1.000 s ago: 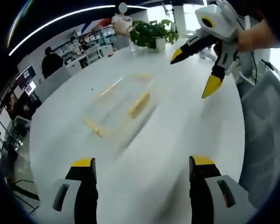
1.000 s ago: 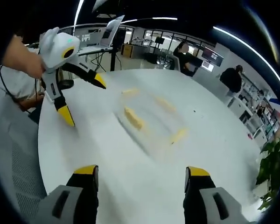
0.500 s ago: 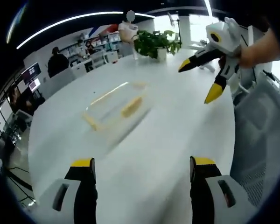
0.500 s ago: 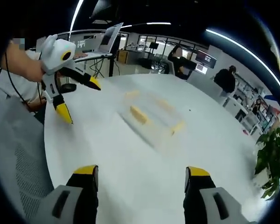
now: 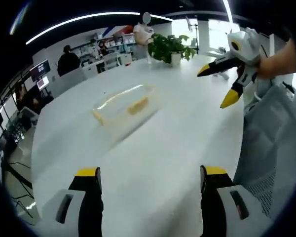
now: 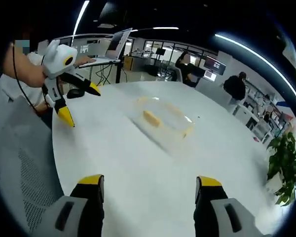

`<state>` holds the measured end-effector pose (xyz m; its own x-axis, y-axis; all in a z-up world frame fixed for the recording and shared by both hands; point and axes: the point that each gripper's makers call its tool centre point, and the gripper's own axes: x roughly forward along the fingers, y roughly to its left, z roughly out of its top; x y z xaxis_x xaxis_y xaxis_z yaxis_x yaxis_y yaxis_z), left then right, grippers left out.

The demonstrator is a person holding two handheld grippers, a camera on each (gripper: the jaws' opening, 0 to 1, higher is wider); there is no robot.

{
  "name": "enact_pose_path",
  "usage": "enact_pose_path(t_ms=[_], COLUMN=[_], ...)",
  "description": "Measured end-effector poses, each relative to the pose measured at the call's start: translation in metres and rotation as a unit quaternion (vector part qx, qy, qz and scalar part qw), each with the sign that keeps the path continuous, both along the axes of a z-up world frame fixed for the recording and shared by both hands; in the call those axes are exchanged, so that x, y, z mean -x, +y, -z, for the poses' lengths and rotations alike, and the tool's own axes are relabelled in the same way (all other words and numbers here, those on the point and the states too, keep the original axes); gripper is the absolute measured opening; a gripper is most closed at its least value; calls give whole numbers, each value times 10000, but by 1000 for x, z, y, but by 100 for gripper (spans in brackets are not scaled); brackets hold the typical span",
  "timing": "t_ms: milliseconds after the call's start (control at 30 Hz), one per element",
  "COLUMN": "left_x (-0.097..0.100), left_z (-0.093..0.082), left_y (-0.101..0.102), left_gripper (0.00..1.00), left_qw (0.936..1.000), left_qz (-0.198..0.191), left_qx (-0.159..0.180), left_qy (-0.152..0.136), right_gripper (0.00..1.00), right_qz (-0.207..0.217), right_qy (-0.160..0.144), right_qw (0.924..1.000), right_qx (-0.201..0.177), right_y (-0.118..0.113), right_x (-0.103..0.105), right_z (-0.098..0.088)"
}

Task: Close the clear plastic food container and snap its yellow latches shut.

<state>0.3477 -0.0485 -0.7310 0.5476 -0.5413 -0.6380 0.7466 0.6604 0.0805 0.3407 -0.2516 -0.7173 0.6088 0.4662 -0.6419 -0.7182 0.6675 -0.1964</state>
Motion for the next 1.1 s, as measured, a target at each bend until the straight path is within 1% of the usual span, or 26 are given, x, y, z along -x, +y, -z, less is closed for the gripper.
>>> enact_pose_path(t_ms=[67, 100, 133, 200, 333, 433, 533, 600, 733, 800, 900, 967, 1100], left_x=[1, 1, 2, 4, 11, 15, 20, 22, 27, 29, 32, 33, 31], left_z=[-4, -7, -12, -15, -15, -17, -17, -17, -18, -17, -15, -20, -22], left_y=[0, 0, -1, -2, -1, 0, 1, 3, 5, 4, 5, 5, 7], left_gripper=[79, 77, 77, 77, 78, 78, 79, 79, 80, 80, 81, 81, 84], left_qw=[10000, 9999, 9996, 9993, 9991, 9987, 9983, 9980, 9969, 9964, 9966, 9958, 9941], left_qz=[-63, -85, -108, -122, -198, -241, -308, -356, -474, -521, -535, -573, -673], left_qx=[70, 97, 172, 262, 322, 371, 444, 466, 561, 611, 581, 659, 774], left_qy=[-29, -67, -171, -237, -201, -244, -220, -250, -286, -260, -248, -292, -365], right_gripper=[74, 74, 75, 75, 74, 74, 74, 74, 76, 76, 76, 76, 76], right_qz=[21, 36, 66, 89, 135, 189, 246, 262, 313, 327, 319, 333, 385], right_qy=[-30, -27, -46, -85, -89, -66, -76, -80, -135, -118, -118, -145, -156], right_qw=[10000, 10000, 9999, 9999, 9998, 9996, 9994, 9994, 9991, 9991, 9991, 9990, 9987], right_qx=[-8, -28, -68, -104, -143, -180, -219, -191, -257, -245, -243, -270, -292], right_y=[0, 0, 0, -1, -5, -8, -12, -15, -17, -19, -20, -22, -27], right_x=[2, 3, 4, 7, 14, 21, 27, 30, 29, 32, 37, 39, 46], right_z=[-1, -1, -3, -3, -2, 0, 1, 2, -5, -4, -6, -8, -8])
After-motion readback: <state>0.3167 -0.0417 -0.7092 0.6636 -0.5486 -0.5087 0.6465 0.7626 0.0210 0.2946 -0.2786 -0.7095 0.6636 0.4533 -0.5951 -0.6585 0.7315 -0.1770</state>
